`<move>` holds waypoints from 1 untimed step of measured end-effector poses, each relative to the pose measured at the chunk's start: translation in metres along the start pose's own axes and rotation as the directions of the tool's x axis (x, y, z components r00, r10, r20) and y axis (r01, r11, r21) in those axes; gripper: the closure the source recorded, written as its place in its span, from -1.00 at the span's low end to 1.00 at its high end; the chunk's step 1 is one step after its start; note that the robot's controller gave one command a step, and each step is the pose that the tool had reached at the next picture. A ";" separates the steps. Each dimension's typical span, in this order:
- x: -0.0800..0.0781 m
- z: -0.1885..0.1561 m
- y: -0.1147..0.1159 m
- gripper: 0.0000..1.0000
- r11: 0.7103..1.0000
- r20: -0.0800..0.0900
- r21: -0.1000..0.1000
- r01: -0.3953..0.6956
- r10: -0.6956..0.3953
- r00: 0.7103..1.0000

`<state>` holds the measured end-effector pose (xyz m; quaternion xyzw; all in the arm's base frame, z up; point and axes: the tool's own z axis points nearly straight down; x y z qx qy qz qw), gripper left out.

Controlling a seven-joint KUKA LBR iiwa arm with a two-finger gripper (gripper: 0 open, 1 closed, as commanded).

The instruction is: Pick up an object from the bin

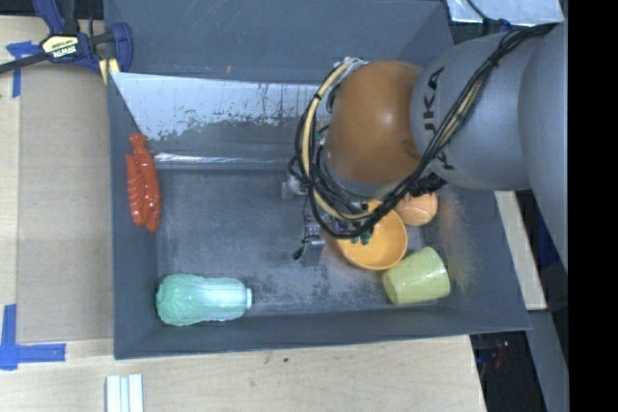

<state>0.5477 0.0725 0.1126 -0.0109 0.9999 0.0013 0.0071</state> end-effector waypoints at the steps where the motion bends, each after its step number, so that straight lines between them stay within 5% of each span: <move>1: 0.025 0.035 -0.033 -1.00 0.967 -0.006 0.000 0.256 -0.256 0.967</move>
Offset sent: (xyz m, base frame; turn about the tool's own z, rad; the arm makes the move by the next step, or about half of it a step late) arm -0.0081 -0.0381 -0.0426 -0.1782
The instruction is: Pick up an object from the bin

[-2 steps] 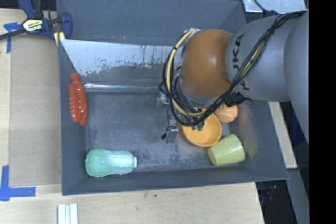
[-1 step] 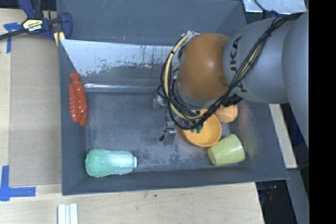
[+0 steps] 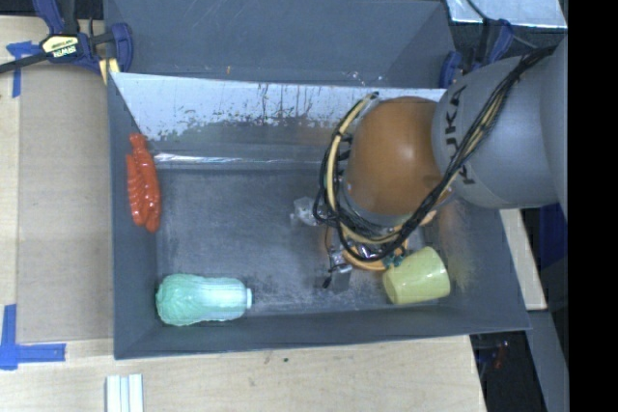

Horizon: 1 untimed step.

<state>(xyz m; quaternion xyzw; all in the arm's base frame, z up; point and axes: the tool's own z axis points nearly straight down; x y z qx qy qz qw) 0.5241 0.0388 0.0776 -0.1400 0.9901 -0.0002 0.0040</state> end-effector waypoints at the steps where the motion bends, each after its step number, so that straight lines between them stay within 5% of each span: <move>1: -0.012 0.006 -0.008 -1.00 0.997 0.011 -0.001 -0.074 0.074 0.997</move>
Offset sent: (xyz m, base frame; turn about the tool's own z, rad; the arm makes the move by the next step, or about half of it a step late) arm -0.0078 -0.0098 -0.0062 -0.0189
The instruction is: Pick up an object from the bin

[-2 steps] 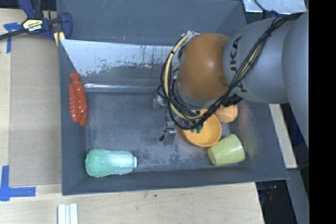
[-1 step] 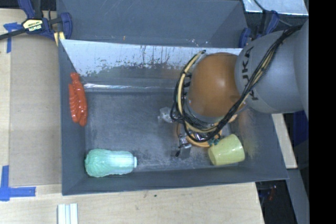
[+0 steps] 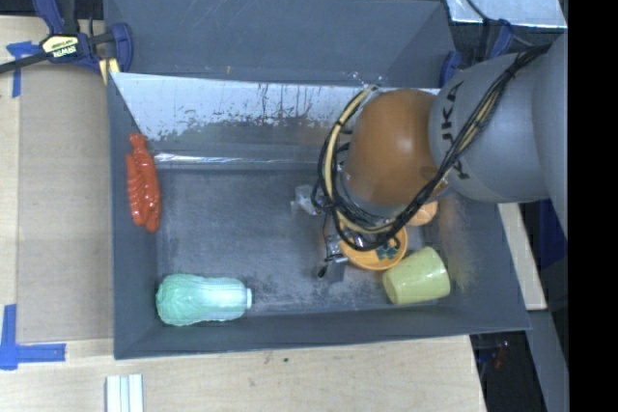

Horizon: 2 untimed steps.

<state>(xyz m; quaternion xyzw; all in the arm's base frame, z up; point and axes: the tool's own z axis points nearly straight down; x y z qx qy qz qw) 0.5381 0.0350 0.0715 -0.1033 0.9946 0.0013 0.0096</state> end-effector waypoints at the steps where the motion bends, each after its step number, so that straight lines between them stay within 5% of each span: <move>1: 0.022 -0.001 -0.002 -1.00 0.996 -0.013 0.001 0.092 -0.092 0.996; 2: -0.014 0.001 -0.103 -1.00 0.992 0.003 0.001 0.125 -0.125 0.992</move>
Offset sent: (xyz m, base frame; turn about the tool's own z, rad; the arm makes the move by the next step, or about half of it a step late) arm 0.0339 -0.0995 -0.0015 -0.1270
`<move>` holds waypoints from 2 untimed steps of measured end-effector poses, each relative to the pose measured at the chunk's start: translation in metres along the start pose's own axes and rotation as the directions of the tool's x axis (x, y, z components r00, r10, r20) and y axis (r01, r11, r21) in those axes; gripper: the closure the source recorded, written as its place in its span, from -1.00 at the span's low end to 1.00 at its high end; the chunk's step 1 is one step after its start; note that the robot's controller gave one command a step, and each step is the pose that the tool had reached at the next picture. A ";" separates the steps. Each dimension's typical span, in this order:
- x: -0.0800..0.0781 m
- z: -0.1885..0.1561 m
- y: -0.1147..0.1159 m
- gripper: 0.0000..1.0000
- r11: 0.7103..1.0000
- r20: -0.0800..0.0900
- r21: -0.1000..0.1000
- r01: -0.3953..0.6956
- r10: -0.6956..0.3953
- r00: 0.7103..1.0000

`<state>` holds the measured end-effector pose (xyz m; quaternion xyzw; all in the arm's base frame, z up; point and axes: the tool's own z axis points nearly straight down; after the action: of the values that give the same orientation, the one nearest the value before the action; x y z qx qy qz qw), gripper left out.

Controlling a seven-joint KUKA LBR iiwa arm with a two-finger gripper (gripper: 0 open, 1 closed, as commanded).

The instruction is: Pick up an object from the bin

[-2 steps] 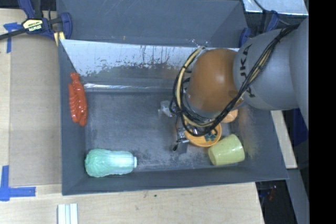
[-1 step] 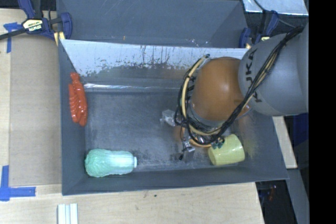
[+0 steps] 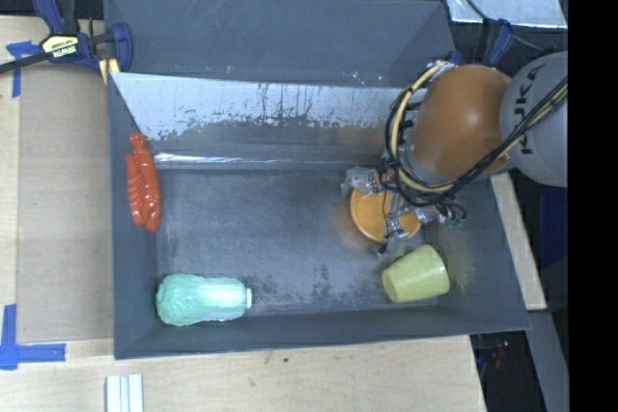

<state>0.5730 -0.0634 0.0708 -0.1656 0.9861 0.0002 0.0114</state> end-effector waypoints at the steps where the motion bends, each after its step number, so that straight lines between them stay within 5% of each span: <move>1: 0.010 -0.005 0.018 -1.00 1.000 -0.006 0.005 -0.005 0.005 1.000; 2: 0.009 -0.028 0.045 -1.00 0.999 -0.016 -0.010 0.049 -0.049 0.999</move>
Offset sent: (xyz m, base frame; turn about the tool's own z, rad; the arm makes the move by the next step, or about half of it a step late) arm -0.0206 0.0267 0.1110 -0.1297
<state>0.5492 -0.0236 0.0980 -0.1896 0.9819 0.0034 0.0028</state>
